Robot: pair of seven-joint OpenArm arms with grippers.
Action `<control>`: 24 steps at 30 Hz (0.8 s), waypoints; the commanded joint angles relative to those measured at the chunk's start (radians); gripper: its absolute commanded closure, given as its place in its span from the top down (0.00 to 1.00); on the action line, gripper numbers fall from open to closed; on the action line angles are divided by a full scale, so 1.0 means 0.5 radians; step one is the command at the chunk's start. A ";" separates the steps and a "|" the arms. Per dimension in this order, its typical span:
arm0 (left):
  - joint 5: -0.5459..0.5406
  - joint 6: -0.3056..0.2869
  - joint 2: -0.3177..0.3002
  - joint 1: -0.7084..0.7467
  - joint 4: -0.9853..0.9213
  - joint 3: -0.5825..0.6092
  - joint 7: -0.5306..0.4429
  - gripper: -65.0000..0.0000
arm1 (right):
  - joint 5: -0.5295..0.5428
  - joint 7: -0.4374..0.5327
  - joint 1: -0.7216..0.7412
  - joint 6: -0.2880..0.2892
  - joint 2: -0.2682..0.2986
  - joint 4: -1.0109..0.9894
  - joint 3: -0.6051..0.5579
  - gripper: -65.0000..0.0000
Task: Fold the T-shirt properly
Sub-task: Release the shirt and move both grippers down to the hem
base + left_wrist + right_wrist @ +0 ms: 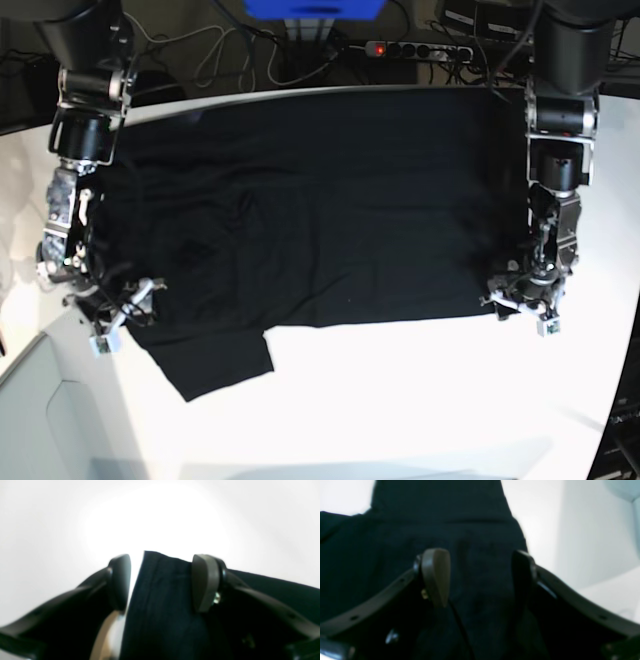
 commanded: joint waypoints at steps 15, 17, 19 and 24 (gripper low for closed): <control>-0.012 -0.001 0.002 0.038 -0.030 -0.008 0.008 0.00 | 0.017 0.665 0.586 -0.013 0.086 -1.005 0.003 0.58; -0.012 -0.001 -0.001 0.038 -0.030 -0.011 0.008 0.00 | 0.017 0.797 0.660 -0.013 0.105 -1.201 0.000 0.58; -0.012 -0.001 -0.001 0.038 -0.030 -0.011 0.008 0.00 | 0.017 0.889 0.706 -0.022 0.114 -1.306 -0.068 0.58; -0.012 -0.001 -0.004 0.038 -0.030 -0.014 0.008 0.00 | 0.020 1.122 0.663 -0.302 0.154 -1.370 -0.362 0.58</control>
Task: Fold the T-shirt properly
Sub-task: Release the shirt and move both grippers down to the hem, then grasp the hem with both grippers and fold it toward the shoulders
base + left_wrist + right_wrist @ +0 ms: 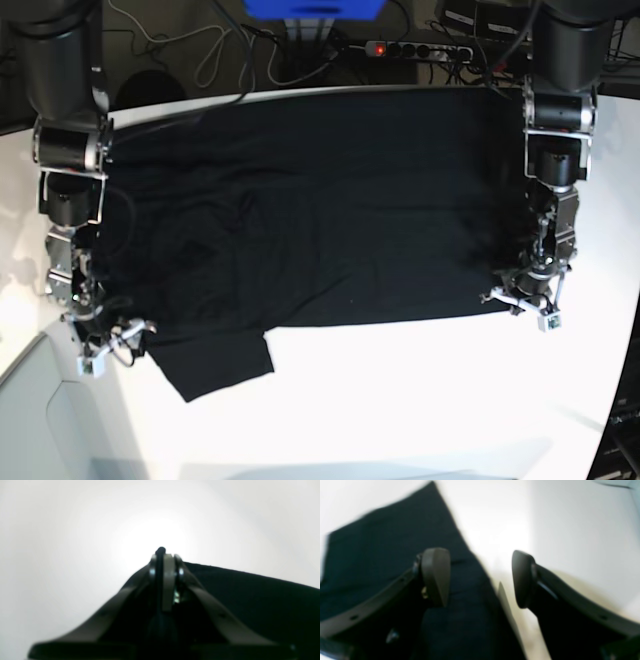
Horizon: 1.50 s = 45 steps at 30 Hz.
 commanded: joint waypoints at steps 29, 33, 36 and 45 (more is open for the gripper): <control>0.011 0.006 -0.017 -0.012 0.004 -0.006 0.107 0.00 | 0.030 0.035 -0.096 -0.095 0.007 -0.057 -0.108 0.00; -0.008 0.006 -0.029 -0.012 0.035 -0.009 0.196 0.00 | 0.033 0.032 -0.154 -0.099 0.019 0.109 -0.105 0.00; -0.008 0.006 -0.038 -0.006 0.146 -0.009 0.248 0.00 | 0.033 -0.029 -0.243 -0.105 0.032 0.336 -0.105 0.00; -0.011 0.022 -0.063 0.258 0.652 -0.135 0.411 0.00 | 0.036 -0.416 -0.525 -0.099 0.053 1.079 0.309 0.00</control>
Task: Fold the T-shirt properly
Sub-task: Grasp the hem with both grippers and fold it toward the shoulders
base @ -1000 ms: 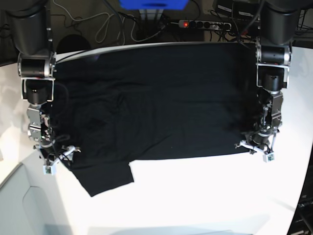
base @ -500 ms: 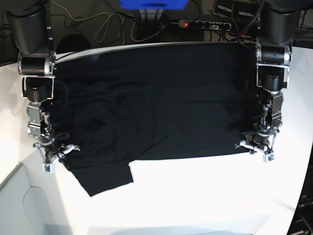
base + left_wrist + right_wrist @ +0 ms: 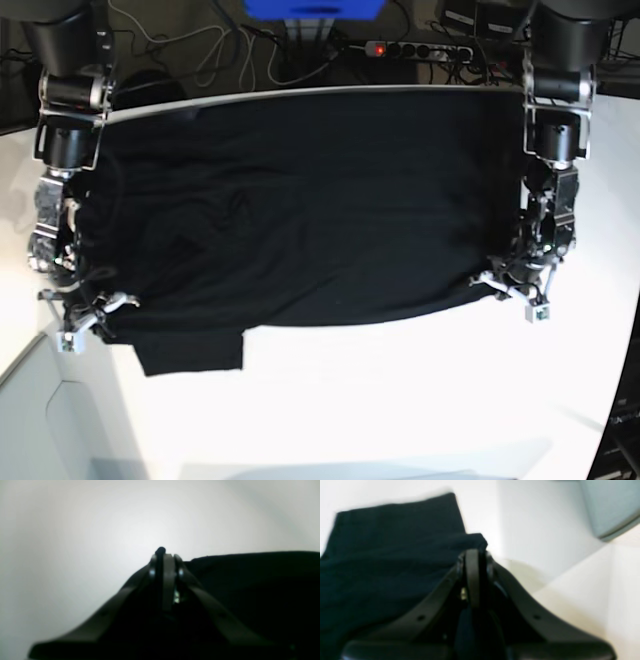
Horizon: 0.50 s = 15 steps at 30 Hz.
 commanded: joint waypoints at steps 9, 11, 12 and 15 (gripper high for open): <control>0.005 -0.003 0.075 0.326 0.617 -0.639 0.343 0.00 | 0.020 -0.070 -0.314 -0.019 0.039 0.554 0.138 0.00; -0.001 -0.003 0.088 0.397 0.734 -0.679 0.383 0.00 | 0.020 -0.070 -0.388 -0.019 0.039 0.655 0.154 0.00; -0.001 -0.003 0.091 0.430 0.801 -0.695 0.401 0.00 | 0.017 -0.070 -0.428 -0.019 0.042 0.701 0.154 0.00; -0.004 -0.003 0.103 0.565 0.985 -0.793 0.469 0.00 | 0.017 -0.070 -0.557 -0.019 0.072 0.802 0.206 0.00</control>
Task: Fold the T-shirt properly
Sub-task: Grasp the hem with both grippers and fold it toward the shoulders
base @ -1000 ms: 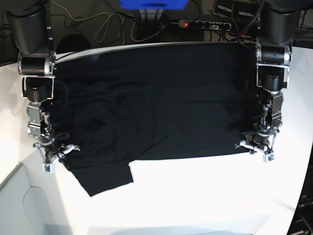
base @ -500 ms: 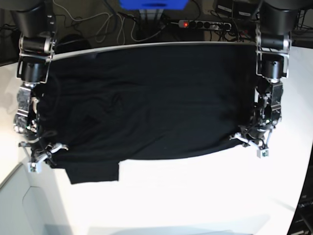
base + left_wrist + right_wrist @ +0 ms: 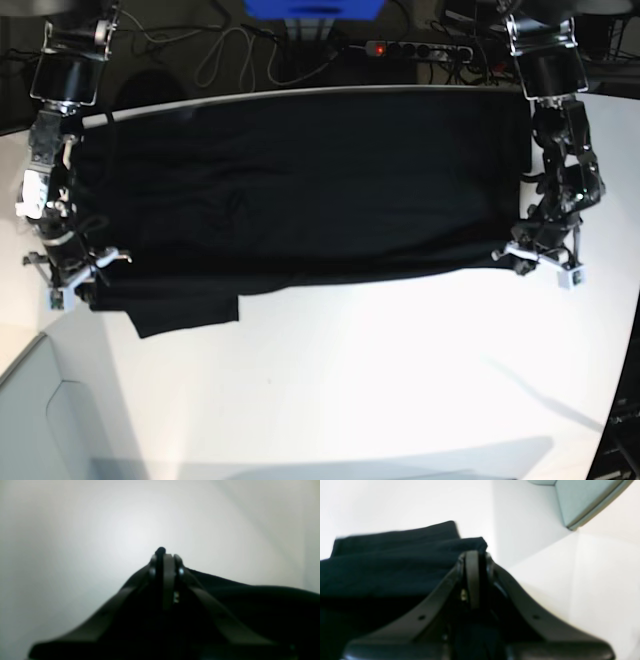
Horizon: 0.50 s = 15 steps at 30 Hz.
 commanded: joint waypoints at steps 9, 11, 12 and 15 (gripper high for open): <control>0.000 -0.002 0.220 0.378 0.584 -0.427 0.227 0.00 | 0.013 0.063 -0.299 -0.013 0.056 0.288 0.141 0.00; 0.000 -0.002 0.266 0.454 0.636 -0.457 0.239 0.00 | 0.013 0.066 -0.361 -0.013 0.053 0.312 0.141 0.00; 0.000 -0.002 0.279 0.494 0.639 -0.460 0.227 0.00 | 0.013 0.066 -0.385 -0.013 0.050 0.318 0.141 0.00; 0.000 -0.002 0.285 0.580 0.633 -0.460 0.224 0.00 | 0.013 0.066 -0.444 -0.013 0.050 0.318 0.141 0.00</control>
